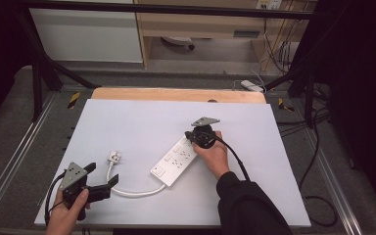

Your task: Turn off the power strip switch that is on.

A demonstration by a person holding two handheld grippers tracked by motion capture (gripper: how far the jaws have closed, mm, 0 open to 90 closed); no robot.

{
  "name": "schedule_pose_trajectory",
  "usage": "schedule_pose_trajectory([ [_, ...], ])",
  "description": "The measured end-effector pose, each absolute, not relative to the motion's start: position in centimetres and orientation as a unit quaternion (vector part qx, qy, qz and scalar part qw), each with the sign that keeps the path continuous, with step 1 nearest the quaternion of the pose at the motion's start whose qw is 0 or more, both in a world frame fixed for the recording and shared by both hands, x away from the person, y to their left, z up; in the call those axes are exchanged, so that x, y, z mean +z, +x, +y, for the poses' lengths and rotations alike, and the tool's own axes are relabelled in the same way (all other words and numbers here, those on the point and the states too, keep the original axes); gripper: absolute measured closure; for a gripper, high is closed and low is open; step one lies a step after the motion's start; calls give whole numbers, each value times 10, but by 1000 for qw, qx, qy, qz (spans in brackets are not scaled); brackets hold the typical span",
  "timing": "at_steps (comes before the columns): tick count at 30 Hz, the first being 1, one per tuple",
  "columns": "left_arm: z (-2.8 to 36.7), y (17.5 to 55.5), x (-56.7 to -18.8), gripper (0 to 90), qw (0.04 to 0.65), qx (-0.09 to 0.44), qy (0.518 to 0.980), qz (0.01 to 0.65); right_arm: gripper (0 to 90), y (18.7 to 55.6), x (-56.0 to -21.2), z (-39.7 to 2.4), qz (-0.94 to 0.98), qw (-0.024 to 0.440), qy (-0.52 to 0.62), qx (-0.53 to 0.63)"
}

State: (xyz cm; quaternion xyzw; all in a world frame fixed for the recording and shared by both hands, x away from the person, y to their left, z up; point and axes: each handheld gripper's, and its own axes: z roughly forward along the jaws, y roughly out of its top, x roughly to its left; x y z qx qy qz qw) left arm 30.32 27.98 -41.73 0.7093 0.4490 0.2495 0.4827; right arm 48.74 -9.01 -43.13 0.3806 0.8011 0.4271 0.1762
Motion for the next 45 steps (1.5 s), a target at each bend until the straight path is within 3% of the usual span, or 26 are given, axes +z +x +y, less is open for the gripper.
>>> schedule_pose_trajectory([
  [45,280,303,-418,59,482,248,711,448,900,491,-438,-87,803,174,383,422],
])
